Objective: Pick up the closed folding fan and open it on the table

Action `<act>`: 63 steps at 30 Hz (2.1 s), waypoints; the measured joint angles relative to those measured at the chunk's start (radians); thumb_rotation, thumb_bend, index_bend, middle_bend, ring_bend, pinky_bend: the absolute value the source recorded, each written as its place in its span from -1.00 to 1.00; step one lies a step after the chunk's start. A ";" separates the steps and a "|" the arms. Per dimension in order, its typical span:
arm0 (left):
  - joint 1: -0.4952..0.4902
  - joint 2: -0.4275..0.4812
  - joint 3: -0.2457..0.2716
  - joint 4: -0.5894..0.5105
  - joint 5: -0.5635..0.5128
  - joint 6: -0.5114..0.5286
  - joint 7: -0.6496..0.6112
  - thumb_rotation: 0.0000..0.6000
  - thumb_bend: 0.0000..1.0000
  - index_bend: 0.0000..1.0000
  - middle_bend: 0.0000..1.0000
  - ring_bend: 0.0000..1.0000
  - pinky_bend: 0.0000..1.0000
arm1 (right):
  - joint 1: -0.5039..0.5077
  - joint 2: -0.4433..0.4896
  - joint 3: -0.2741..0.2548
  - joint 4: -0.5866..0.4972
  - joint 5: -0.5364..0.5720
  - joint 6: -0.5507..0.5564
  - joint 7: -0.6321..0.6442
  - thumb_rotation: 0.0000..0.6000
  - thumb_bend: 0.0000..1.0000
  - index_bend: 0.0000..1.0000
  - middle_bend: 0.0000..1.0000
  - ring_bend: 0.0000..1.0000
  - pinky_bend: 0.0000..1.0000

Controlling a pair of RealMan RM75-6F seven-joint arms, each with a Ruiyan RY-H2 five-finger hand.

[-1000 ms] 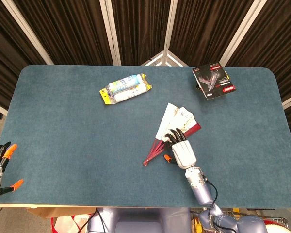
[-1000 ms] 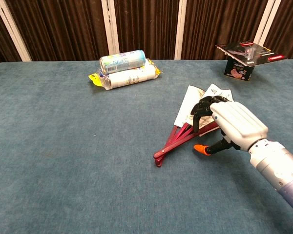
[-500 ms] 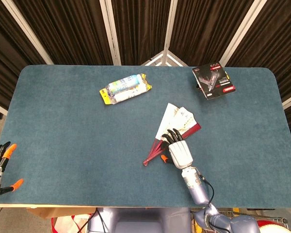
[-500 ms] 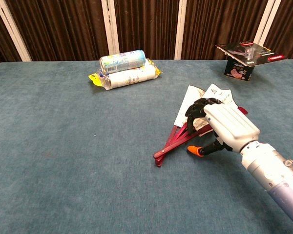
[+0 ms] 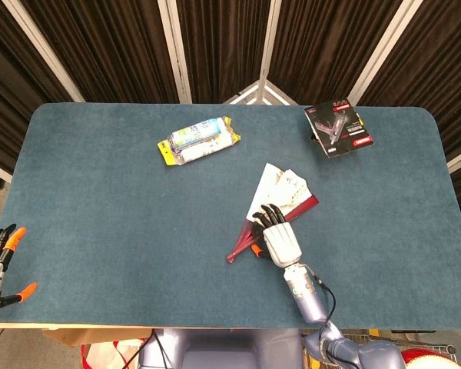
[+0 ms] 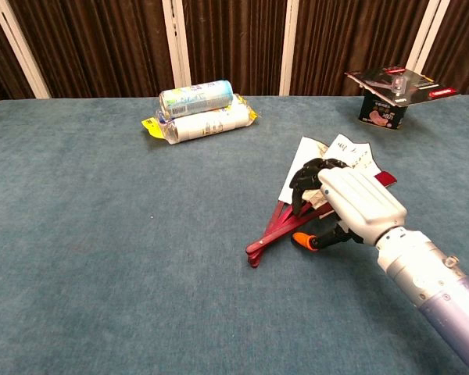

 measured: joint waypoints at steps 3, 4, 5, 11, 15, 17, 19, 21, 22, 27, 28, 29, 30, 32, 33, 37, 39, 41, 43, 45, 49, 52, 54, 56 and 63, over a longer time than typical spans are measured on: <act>0.000 0.000 0.000 0.000 -0.002 -0.001 0.001 1.00 -1.00 -1.00 -1.00 -1.00 -1.00 | 0.005 -0.003 0.000 0.003 0.001 0.001 0.001 1.00 -0.43 0.17 -0.36 -0.70 -0.71; -0.001 0.000 0.000 -0.001 -0.003 -0.002 0.000 1.00 -1.00 -1.00 -1.00 -1.00 -1.00 | 0.006 -0.004 0.000 0.004 0.001 0.001 0.002 1.00 -0.40 0.20 -0.35 -0.70 -0.71; -0.001 0.000 0.000 -0.001 -0.003 -0.002 0.001 1.00 -1.00 -1.00 -1.00 -1.00 -1.00 | 0.007 -0.005 -0.001 0.004 0.002 0.001 0.003 1.00 -0.34 0.25 -0.35 -0.70 -0.71; -0.002 0.001 -0.001 -0.003 -0.007 -0.005 0.001 1.00 -1.00 -1.00 -1.00 -1.00 -1.00 | 0.006 -0.009 -0.007 0.006 0.004 0.002 0.007 1.00 -0.22 0.38 -0.33 -0.70 -0.71; -0.003 0.001 -0.001 -0.004 -0.008 -0.008 0.000 1.00 -1.00 -1.00 -1.00 -1.00 -1.00 | 0.008 -0.009 -0.008 0.005 0.004 0.004 0.007 1.00 -0.17 0.39 -0.33 -0.70 -0.71; -0.004 0.001 -0.001 -0.005 -0.010 -0.009 -0.001 1.00 -1.00 -1.00 -1.00 -1.00 -1.00 | 0.009 -0.008 -0.008 0.002 0.005 0.006 0.006 1.00 -0.13 0.39 -0.32 -0.70 -0.71; -0.004 0.001 -0.001 -0.005 -0.011 -0.010 -0.003 1.00 -1.00 -1.00 -1.00 -1.00 -1.00 | 0.012 -0.007 -0.007 -0.001 0.005 0.008 0.004 1.00 -0.09 0.40 -0.32 -0.70 -0.71; -0.004 0.001 -0.001 -0.006 -0.012 -0.010 -0.004 1.00 -1.00 -1.00 -1.00 -1.00 -1.00 | 0.014 -0.007 -0.007 -0.004 0.005 0.010 0.003 1.00 -0.04 0.41 -0.32 -0.70 -0.71; -0.004 0.002 -0.001 -0.006 -0.012 -0.011 -0.004 1.00 -1.00 -1.00 -1.00 -1.00 -1.00 | 0.015 -0.006 -0.006 -0.006 0.005 0.011 0.002 1.00 0.01 0.41 -0.32 -0.70 -0.71; -0.004 0.003 -0.001 -0.007 -0.013 -0.011 -0.009 1.00 -1.00 -1.00 -1.00 -1.00 -1.00 | 0.019 0.002 -0.008 -0.023 0.001 0.017 -0.008 1.00 0.20 0.46 -0.31 -0.70 -0.71; -0.004 0.003 -0.001 -0.007 -0.012 -0.011 -0.010 1.00 -1.00 -1.00 -1.00 -1.00 -1.00 | 0.021 0.005 -0.009 -0.026 -0.001 0.021 -0.011 1.00 0.21 0.47 -0.31 -0.70 -0.71; -0.004 0.003 -0.001 -0.007 -0.012 -0.010 -0.010 1.00 -1.00 -1.00 -1.00 -1.00 -1.00 | 0.022 0.009 -0.010 -0.029 -0.003 0.023 -0.013 1.00 0.23 0.47 -0.31 -0.70 -0.71; -0.004 0.003 -0.001 -0.007 -0.012 -0.010 -0.011 1.00 -1.00 -1.00 -1.00 -1.00 -1.00 | 0.023 0.012 -0.009 -0.034 -0.003 0.025 -0.015 1.00 0.24 0.48 -0.31 -0.70 -0.71; -0.005 0.003 -0.001 -0.008 -0.012 -0.011 -0.011 1.00 -1.00 -1.00 -1.00 -1.00 -1.00 | 0.026 0.020 -0.007 -0.044 -0.004 0.031 -0.019 1.00 0.25 0.50 -0.31 -0.70 -0.71; -0.005 0.003 -0.001 -0.008 -0.012 -0.011 -0.010 1.00 -1.00 -1.00 -1.00 -1.00 -1.00 | 0.028 0.025 -0.005 -0.050 -0.004 0.034 -0.020 1.00 0.26 0.51 -0.31 -0.70 -0.71; -0.005 0.003 0.000 -0.009 -0.011 -0.011 -0.010 1.00 -1.00 -1.00 -1.00 -1.00 -1.00 | 0.041 0.053 0.009 -0.089 -0.006 0.050 -0.032 1.00 0.34 0.52 -0.31 -0.70 -0.71; -0.005 0.003 0.000 -0.011 -0.011 -0.011 -0.010 1.00 -1.00 -1.00 -1.00 -1.00 -1.00 | 0.047 0.065 0.016 -0.108 -0.006 0.057 -0.038 1.00 0.38 0.53 -0.30 -0.70 -0.71; -0.005 0.002 0.000 -0.012 -0.010 -0.011 -0.010 1.00 -1.00 -1.00 -1.00 -1.00 -1.00 | 0.053 0.079 0.023 -0.133 -0.008 0.065 -0.046 1.00 0.43 0.54 -0.30 -0.70 -0.71; -0.005 0.002 0.000 -0.013 -0.010 -0.010 -0.010 1.00 -1.00 -1.00 -1.00 -1.00 -1.00 | 0.059 0.096 0.028 -0.162 -0.011 0.072 -0.059 1.00 0.47 0.55 -0.30 -0.70 -0.71; -0.005 0.002 0.000 -0.014 -0.009 -0.009 -0.011 1.00 -1.00 -1.00 -1.00 -1.00 -1.00 | 0.065 0.113 0.033 -0.191 -0.014 0.078 -0.073 1.00 0.49 0.56 -0.30 -0.70 -0.71; -0.005 0.002 -0.001 -0.015 -0.009 -0.009 -0.012 1.00 -1.00 -1.00 -1.00 -1.00 -1.00 | 0.077 0.152 0.046 -0.262 -0.018 0.087 -0.105 1.00 0.52 0.58 -0.29 -0.70 -0.71; -0.005 0.002 0.000 -0.015 -0.009 -0.008 -0.012 1.00 -1.00 -1.00 -1.00 -1.00 -1.00 | 0.088 0.186 0.061 -0.325 -0.020 0.090 -0.135 1.00 0.52 0.59 -0.29 -0.70 -0.71; -0.005 0.001 0.000 -0.016 -0.008 -0.007 -0.014 1.00 -1.00 -1.00 -1.00 -1.00 -1.00 | 0.095 0.206 0.070 -0.361 -0.021 0.091 -0.153 1.00 0.52 0.59 -0.29 -0.70 -0.71; -0.004 0.002 0.000 -0.017 -0.007 -0.006 -0.015 1.00 -1.00 -1.00 -1.00 -1.00 -1.00 | 0.103 0.229 0.081 -0.403 -0.021 0.090 -0.176 1.00 0.52 0.60 -0.29 -0.70 -0.71; -0.007 0.001 -0.005 -0.022 -0.004 -0.002 -0.014 1.00 -1.00 -1.00 -1.00 -1.00 -1.00 | 0.139 0.296 0.137 -0.528 -0.009 0.073 -0.251 1.00 0.52 0.62 -0.29 -0.70 -0.71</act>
